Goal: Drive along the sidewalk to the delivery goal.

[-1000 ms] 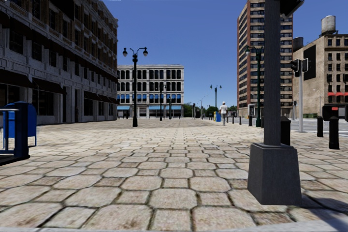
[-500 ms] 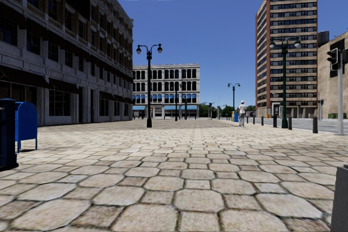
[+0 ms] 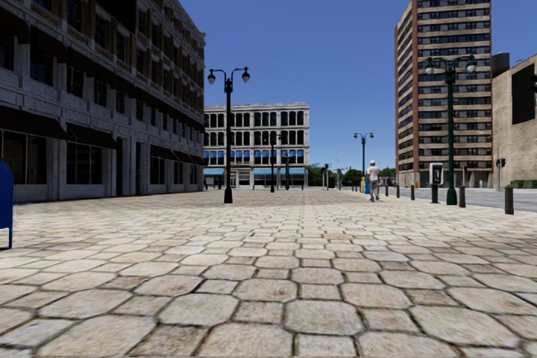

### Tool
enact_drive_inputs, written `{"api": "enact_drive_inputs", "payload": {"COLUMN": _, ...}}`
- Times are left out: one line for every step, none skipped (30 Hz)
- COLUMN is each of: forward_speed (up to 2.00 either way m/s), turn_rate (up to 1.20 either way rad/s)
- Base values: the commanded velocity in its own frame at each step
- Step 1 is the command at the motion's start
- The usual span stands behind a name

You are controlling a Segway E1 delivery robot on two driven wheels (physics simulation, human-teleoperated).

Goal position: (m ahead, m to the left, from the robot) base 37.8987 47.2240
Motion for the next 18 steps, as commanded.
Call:
{"api": "enact_drive_inputs", "payload": {"forward_speed": 1.70, "turn_rate": 0.23}}
{"api": "enact_drive_inputs", "payload": {"forward_speed": 1.70, "turn_rate": 0.23}}
{"api": "enact_drive_inputs", "payload": {"forward_speed": 1.70, "turn_rate": 0.23}}
{"api": "enact_drive_inputs", "payload": {"forward_speed": 1.68, "turn_rate": 0.23}}
{"api": "enact_drive_inputs", "payload": {"forward_speed": 1.66, "turn_rate": 0.23}}
{"api": "enact_drive_inputs", "payload": {"forward_speed": 1.66, "turn_rate": 0.23}}
{"api": "enact_drive_inputs", "payload": {"forward_speed": 1.63, "turn_rate": 0.30}}
{"api": "enact_drive_inputs", "payload": {"forward_speed": 1.62, "turn_rate": 0.33}}
{"api": "enact_drive_inputs", "payload": {"forward_speed": 1.62, "turn_rate": 0.36}}
{"api": "enact_drive_inputs", "payload": {"forward_speed": 1.62, "turn_rate": 0.36}}
{"api": "enact_drive_inputs", "payload": {"forward_speed": 1.61, "turn_rate": 0.38}}
{"api": "enact_drive_inputs", "payload": {"forward_speed": 1.61, "turn_rate": 0.38}}
{"api": "enact_drive_inputs", "payload": {"forward_speed": 1.61, "turn_rate": 0.38}}
{"api": "enact_drive_inputs", "payload": {"forward_speed": 1.60, "turn_rate": 0.38}}
{"api": "enact_drive_inputs", "payload": {"forward_speed": 1.59, "turn_rate": 0.38}}
{"api": "enact_drive_inputs", "payload": {"forward_speed": 1.58, "turn_rate": 0.38}}
{"api": "enact_drive_inputs", "payload": {"forward_speed": 1.58, "turn_rate": 0.38}}
{"api": "enact_drive_inputs", "payload": {"forward_speed": 1.58, "turn_rate": 0.38}}
